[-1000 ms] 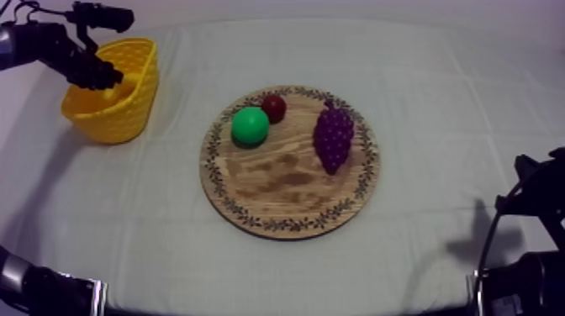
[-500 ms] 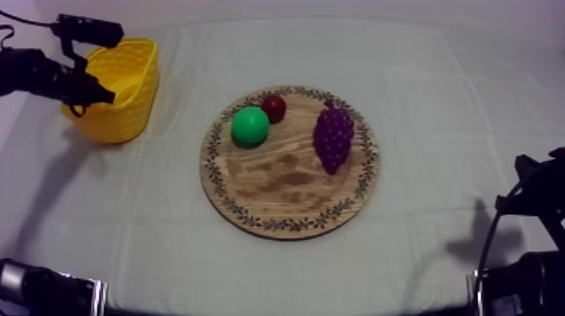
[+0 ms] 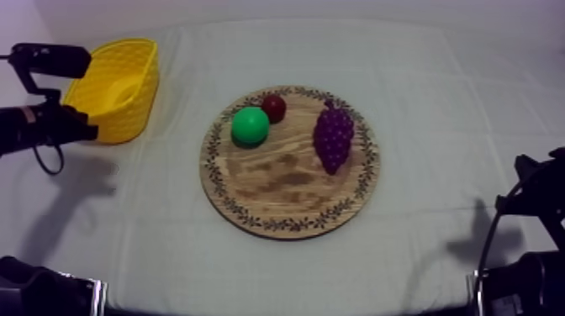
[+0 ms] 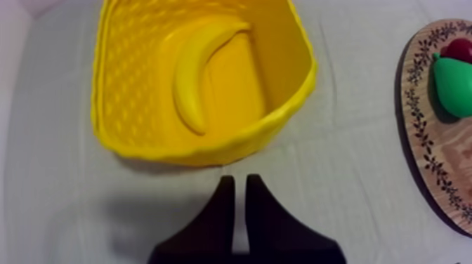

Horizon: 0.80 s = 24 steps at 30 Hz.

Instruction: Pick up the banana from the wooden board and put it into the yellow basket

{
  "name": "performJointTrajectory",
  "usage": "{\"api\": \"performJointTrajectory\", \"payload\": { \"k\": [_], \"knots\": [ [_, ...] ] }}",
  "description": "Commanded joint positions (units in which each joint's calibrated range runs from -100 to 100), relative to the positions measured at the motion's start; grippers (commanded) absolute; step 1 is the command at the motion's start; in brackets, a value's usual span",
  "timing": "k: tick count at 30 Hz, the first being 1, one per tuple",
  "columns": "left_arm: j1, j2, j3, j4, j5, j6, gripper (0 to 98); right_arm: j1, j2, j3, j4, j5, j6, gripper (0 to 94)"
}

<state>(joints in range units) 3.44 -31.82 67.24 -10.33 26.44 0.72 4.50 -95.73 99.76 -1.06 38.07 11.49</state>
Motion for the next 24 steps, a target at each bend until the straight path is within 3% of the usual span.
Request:
{"api": "performJointTrajectory", "payload": {
  "k": [1,6,9,15,24],
  "knots": [
    [-0.29,-10.35,4.76,0.89,0.43,-0.54,4.1,0.01,-0.02,0.02,0.01,-0.09,0.01,0.3],
    [-2.83,-21.75,9.25,6.3,4.44,-5.59,1.8,0.01,-0.02,0.02,0.01,-0.09,0.01,0.3],
    [-4.13,-28.07,11.54,8.5,6.8,-7.72,0.7,0.01,-0.02,0.02,0.01,-0.09,0.01,0.3],
    [-4.83,-39.51,17.66,9.58,8.84,-7.86,0.2,0.01,-0.02,0.02,0.01,-0.09,0.01,0.3],
    [-3.47,-56.7,27.59,9.4,10.08,-5.4,0.1,0.01,-0.02,0.02,0.01,-0.09,0.01,0.3]
  ]
}}
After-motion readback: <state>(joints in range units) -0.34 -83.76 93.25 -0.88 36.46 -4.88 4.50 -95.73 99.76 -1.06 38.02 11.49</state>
